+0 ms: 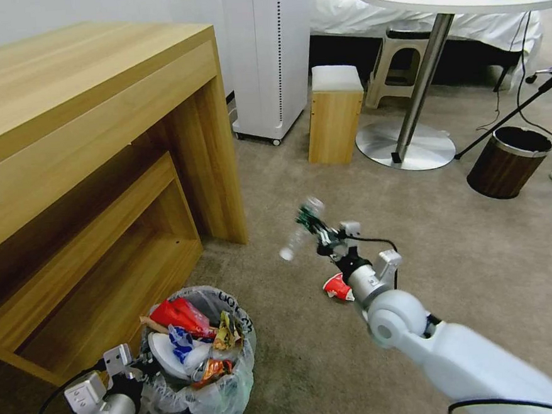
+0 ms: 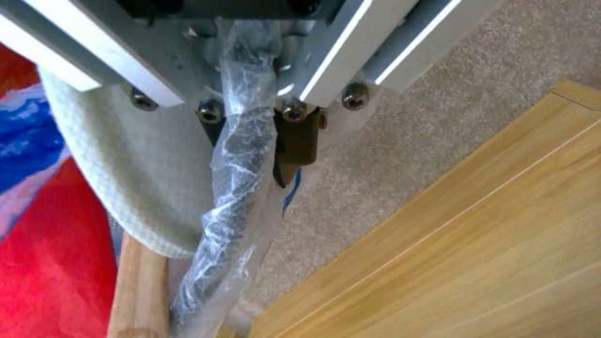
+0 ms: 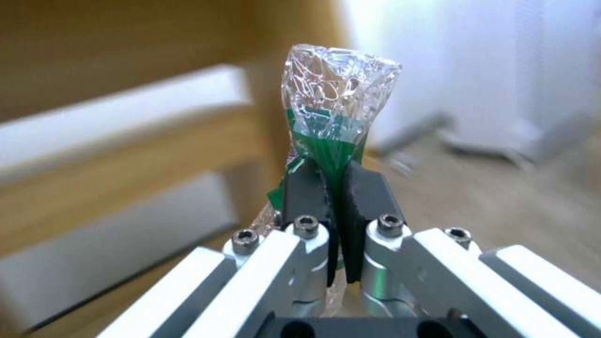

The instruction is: Pick up the trash bin and place the garbage on the floor into it.

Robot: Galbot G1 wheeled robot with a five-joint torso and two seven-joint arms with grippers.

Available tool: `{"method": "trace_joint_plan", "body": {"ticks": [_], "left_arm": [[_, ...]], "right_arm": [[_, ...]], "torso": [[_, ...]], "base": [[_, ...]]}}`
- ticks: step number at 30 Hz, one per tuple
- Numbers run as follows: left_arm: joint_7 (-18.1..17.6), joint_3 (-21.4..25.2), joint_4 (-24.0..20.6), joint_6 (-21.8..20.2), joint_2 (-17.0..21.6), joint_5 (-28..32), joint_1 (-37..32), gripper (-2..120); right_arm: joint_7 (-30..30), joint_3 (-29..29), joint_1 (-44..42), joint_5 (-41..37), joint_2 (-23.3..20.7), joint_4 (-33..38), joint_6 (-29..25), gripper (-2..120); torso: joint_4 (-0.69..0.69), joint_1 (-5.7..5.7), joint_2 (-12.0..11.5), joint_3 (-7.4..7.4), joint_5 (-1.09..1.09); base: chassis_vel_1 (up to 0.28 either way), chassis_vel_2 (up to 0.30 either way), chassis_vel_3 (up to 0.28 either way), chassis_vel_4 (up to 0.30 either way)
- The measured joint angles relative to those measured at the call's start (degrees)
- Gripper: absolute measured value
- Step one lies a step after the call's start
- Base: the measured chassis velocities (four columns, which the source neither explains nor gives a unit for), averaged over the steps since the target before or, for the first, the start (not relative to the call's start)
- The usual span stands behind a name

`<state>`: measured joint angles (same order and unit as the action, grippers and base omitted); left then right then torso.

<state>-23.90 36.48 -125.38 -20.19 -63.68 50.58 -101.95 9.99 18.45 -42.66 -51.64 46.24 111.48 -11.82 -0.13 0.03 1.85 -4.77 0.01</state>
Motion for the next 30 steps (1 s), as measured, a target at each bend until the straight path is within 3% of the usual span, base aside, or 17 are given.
{"method": "trace_joint_plan", "body": {"ticks": [2, 3, 5, 6, 9, 13, 18, 30], "left_arm": [[0.0, 0.0, -0.7, 0.0, -0.2, -0.2, -0.2, 0], [0.0, 0.0, -0.7, 0.0, -0.2, -0.2, -0.2, 0], [0.0, 0.1, -1.2, -0.1, -0.5, -0.5, -0.7, 0], [0.0, 0.1, -1.2, -0.1, -0.5, -0.5, -0.7, 0], [0.0, 0.3, -2.0, -0.2, -1.0, -1.0, -1.2, 0], [0.1, 0.6, -2.6, -0.2, -1.4, -1.2, -1.6, 0], [0.2, 0.8, -3.0, -0.2, -1.9, -1.4, -1.8, 0], [0.3, 0.5, -3.0, -0.1, -2.7, -2.0, -1.6, 0]], "right_arm": [[-4.2, 6.6, 5.1, 1.6, -1.9, 0.8, -2.9, 2], [-4.2, 6.6, 5.1, 1.6, -1.9, 0.8, -2.9, 2], [-6.8, 14.2, 9.8, 3.3, -2.4, 0.1, -4.7, 2], [-6.8, 14.2, 9.8, 3.3, -2.4, 0.1, -4.7, 2], [-8.2, 23.8, 14.7, 6.2, -1.5, -1.9, -6.0, 2], [-8.3, 30.0, 17.5, 8.1, 0.2, -3.3, -6.2, 2], [-8.0, 34.1, 18.7, 9.8, 2.3, -5.3, -6.2, 2], [-7.3, 36.3, 16.8, 13.1, 2.9, -10.3, -5.6, 1]], "torso": [[0.00, 0.00, 0.0, 0.00, 0.00], [0.00, 0.00, 0.0, 0.00, 0.00], [0.01, 0.00, 0.0, -0.01, 0.00], [0.01, 0.00, 0.0, -0.01, 0.00], [0.00, 0.00, 0.0, -0.01, 0.00], [0.01, 0.00, 0.0, -0.01, -0.01], [0.01, 0.00, 0.0, 0.00, -0.01], [-0.01, 0.00, 0.0, 0.00, -0.01]], "base": [[0.000, 0.000, 0.000, 0.000], [0.000, 0.000, 0.000, 0.000], [0.000, 0.000, 0.000, 0.000], [0.000, 0.000, 0.000, 0.000], [0.000, 0.000, 0.000, 0.000], [0.000, 0.000, 0.000, 0.000], [0.000, 0.000, 0.000, 0.000], [0.000, 0.000, 0.000, 0.000]]}}
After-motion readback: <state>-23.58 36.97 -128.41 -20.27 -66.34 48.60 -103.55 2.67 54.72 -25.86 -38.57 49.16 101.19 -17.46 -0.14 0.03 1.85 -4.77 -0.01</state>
